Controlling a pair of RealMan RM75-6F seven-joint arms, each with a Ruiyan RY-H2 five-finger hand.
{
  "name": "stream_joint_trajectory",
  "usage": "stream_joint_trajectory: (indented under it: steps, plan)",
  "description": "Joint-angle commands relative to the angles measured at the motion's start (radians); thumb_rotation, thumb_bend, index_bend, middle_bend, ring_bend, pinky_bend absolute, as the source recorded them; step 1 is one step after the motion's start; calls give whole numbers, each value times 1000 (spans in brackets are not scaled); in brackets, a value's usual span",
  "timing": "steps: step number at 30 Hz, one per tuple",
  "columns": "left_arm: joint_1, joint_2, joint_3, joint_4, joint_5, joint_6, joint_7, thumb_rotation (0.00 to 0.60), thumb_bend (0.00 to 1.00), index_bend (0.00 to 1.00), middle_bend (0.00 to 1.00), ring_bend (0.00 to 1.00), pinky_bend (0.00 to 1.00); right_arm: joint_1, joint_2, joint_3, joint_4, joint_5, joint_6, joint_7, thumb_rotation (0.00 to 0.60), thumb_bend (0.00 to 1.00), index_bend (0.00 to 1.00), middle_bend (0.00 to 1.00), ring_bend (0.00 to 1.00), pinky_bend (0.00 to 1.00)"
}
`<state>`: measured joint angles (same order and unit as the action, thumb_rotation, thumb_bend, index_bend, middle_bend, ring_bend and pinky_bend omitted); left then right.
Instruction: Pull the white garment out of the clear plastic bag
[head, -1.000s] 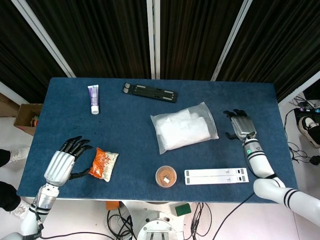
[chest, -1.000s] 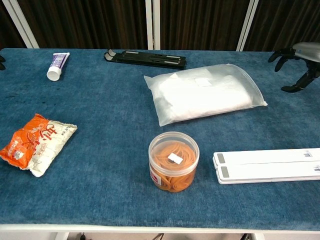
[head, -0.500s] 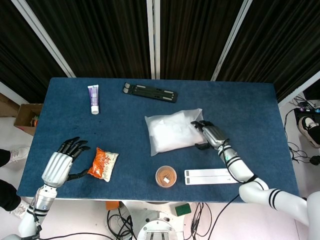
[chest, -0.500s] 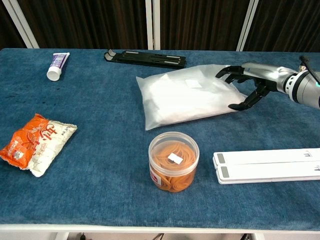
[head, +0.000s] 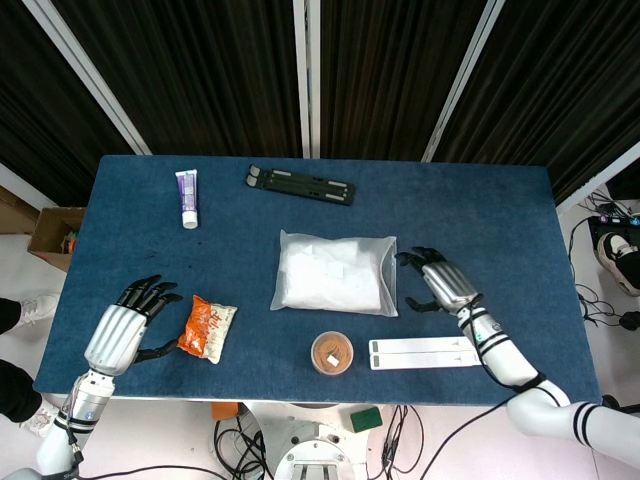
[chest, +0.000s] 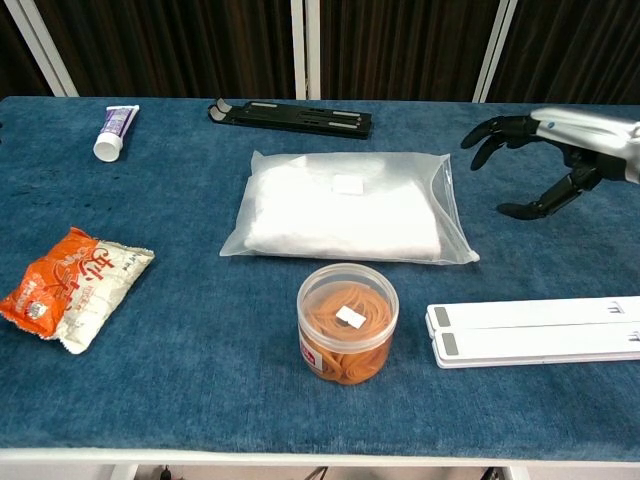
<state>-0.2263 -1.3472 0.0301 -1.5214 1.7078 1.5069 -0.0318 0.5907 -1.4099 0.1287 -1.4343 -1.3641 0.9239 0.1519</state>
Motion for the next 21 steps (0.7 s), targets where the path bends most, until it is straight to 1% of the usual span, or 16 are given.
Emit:
stream_joint_trajectory:
  steps: [1, 2, 4, 6, 8, 14, 21]
  plan:
    - [-1, 0, 0, 0, 3, 0, 0, 600, 126, 297, 208, 105, 164, -49, 26, 3, -22, 82, 67, -173, 600, 245, 405, 163, 0, 73]
    - [-2, -1, 1, -1, 6, 0, 0, 600, 126, 297, 208, 105, 164, -45, 25, 7, -27, 123, 47, -206, 600, 245, 416, 122, 0, 43]
    - [-2, -2, 1, -1, 8, 1, 0, 600, 126, 297, 208, 105, 164, -33, 15, 15, -25, 179, 16, -249, 600, 245, 418, 69, 0, 11]
    - [-1, -1, 1, -3, 9, 2, 1, 600, 126, 297, 208, 105, 164, -13, -10, 26, -7, 229, -16, -281, 600, 245, 408, 27, 0, 0]
    - [-1, 0, 1, -4, 9, 3, 2, 600, 126, 297, 208, 105, 164, 10, -43, 42, 19, 267, -42, -295, 600, 245, 393, 7, 0, 0]
    - [7, 4, 0, -5, 4, 10, 0, 600, 126, 297, 208, 105, 164, 66, -141, 77, 94, 339, -98, -299, 600, 245, 388, 0, 0, 0]
    - [11, 4, 0, 0, 2, 14, -7, 600, 126, 297, 208, 105, 164, 110, -228, 106, 164, 398, -114, -315, 600, 258, 363, 0, 0, 0]
